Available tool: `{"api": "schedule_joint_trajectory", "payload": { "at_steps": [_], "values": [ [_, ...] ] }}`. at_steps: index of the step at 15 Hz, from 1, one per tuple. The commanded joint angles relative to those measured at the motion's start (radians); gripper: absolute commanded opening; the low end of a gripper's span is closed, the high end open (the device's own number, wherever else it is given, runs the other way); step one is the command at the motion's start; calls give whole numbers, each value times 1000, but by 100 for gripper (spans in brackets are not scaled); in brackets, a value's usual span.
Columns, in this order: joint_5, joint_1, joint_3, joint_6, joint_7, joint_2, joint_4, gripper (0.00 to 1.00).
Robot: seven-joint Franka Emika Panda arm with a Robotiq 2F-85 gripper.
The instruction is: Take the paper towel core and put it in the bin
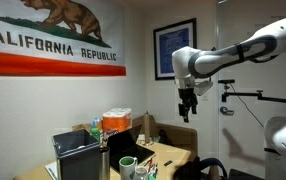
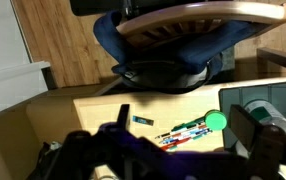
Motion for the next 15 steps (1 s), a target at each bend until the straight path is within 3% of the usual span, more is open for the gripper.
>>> {"api": "schedule_joint_trajectory", "payload": {
  "at_steps": [1,5,6,12,15],
  "values": [
    [-62,-41,-81,-26,-85,-8,-16,100],
    [-142,-91,-187,-6,-188,-4,-20,100],
    [-124,-76,-158,-7,-150,1,-16,100],
    [-135,-82,-163,-2,-161,10,-17,100],
    [-204,-126,-207,37,-187,53,8,100]
  ]
}}
